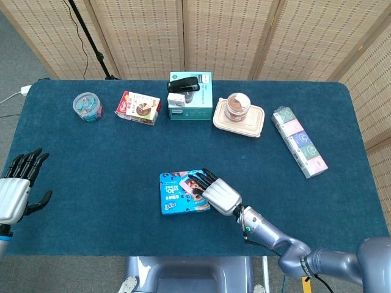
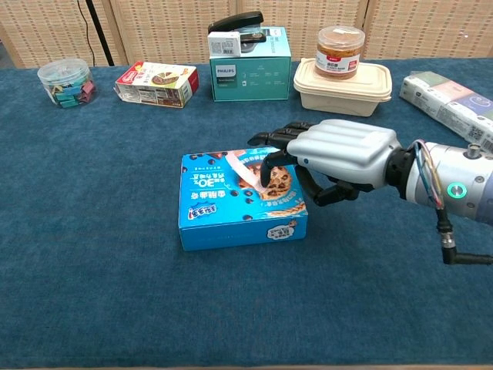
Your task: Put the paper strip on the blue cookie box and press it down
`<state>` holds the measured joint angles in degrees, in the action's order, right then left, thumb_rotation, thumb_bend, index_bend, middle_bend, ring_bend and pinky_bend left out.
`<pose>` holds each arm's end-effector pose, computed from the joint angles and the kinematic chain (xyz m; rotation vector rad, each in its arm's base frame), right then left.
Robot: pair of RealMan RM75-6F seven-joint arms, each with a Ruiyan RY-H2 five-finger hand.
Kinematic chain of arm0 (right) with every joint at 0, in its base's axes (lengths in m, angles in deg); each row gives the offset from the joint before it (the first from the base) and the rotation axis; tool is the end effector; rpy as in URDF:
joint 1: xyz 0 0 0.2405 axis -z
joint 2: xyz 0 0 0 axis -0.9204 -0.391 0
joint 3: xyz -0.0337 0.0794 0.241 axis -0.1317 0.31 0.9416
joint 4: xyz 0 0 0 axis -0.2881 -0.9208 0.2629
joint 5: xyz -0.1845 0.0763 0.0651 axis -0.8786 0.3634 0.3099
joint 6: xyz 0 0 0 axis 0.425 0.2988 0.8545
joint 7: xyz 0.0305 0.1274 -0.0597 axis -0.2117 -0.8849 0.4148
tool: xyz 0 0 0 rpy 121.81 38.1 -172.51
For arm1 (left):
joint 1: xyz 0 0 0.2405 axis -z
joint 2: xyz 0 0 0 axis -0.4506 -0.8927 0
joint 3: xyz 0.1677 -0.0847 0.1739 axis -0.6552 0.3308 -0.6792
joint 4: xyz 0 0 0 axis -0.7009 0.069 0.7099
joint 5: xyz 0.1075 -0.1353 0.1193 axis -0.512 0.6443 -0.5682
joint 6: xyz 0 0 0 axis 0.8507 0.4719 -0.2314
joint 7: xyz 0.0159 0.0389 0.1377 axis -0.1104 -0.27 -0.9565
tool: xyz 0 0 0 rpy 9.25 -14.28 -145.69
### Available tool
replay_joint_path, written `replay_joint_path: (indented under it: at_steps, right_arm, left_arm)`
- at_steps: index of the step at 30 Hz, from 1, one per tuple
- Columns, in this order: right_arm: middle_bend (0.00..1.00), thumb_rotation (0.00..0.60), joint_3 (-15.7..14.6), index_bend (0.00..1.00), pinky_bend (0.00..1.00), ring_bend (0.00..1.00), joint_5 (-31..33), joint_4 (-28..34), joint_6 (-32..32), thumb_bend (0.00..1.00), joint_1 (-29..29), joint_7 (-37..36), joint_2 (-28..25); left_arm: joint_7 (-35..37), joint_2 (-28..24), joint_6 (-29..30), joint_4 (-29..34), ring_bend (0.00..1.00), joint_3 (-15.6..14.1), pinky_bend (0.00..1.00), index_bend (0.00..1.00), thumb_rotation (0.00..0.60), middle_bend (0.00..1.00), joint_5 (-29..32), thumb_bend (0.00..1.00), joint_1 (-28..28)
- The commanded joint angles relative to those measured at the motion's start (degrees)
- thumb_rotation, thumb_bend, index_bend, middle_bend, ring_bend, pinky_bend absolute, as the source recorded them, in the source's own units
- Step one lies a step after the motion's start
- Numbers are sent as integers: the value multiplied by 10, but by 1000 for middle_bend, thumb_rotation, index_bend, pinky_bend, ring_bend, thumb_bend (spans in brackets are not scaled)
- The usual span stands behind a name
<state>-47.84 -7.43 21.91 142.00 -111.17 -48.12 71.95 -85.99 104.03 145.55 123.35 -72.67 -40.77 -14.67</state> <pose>-0.1246 -0.3044 -0.0538 2.2596 -0.6090 0.9799 -0.2681 0.2126 0.1733 -1.4784 -0.9172 -0.9597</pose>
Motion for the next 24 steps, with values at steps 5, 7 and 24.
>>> replay_joint_path:
  at_steps: [5, 7, 24]
  right_arm:
    - [0, 600, -4, 309, 0, 0, -2, 15, 4, 1000, 1, 4, -8]
    - [0, 600, -7, 310, 0, 0, -4, 19, 6, 1000, 2, 6, -8]
    - [0, 600, -15, 315, 0, 0, -11, -2, 18, 1000, 7, 32, -4]
  left_arm:
    - [-1, 0, -1, 0, 0, 1, 0, 0, 600, 0, -2, 352, -2]
    - [0, 0, -1, 0, 0, 1, 0, 0, 600, 0, -3, 352, -2]
    - [5, -1, -3, -1, 0, 3, 0, 0, 600, 0, -6, 353, -5]
